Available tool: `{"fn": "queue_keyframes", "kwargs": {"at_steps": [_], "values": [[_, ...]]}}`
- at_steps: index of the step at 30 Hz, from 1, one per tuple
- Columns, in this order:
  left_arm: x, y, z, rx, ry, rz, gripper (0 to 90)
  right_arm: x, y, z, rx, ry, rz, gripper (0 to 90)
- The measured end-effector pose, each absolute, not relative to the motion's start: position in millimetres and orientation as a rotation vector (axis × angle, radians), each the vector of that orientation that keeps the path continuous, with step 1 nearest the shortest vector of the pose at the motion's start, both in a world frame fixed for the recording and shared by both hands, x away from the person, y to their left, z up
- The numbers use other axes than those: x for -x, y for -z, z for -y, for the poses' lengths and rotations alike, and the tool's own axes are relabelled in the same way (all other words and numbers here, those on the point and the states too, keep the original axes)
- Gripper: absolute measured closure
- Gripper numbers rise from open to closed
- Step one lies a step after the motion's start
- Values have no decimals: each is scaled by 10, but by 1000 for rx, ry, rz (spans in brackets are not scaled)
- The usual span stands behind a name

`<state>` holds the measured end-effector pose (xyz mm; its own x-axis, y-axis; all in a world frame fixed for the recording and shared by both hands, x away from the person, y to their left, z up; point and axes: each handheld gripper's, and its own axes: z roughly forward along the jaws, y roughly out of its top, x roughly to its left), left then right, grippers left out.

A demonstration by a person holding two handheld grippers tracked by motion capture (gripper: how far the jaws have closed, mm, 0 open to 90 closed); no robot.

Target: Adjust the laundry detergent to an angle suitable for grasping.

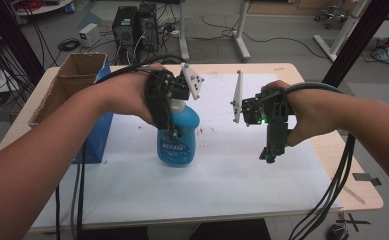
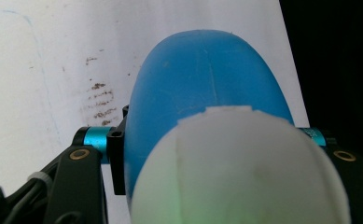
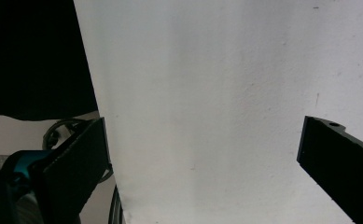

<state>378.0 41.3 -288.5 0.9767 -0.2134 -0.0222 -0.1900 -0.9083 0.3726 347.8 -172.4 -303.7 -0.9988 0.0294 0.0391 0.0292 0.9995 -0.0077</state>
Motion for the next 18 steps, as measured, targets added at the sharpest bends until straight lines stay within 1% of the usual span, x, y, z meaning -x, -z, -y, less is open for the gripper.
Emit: {"fn": "queue_keyframes", "kwargs": {"at_steps": [5, 7, 13, 18], "values": [[-3764, 2967, -442, -2726, 74, 364, 387, -3470, 3054, 1731, 50, -11, 3100, 16], [-3750, 3008, -446, -2726, 87, 419, 387, -3468, 3061, 1734, 52, -13, 3099, 16], [-3728, 3062, -474, -2694, 142, 452, 387, -3470, 3077, 1743, 52, -17, 3095, 16], [-3734, 3096, -497, -2672, 139, 474, 386, -3471, 3098, 1735, 53, -16, 3091, 16]]}}
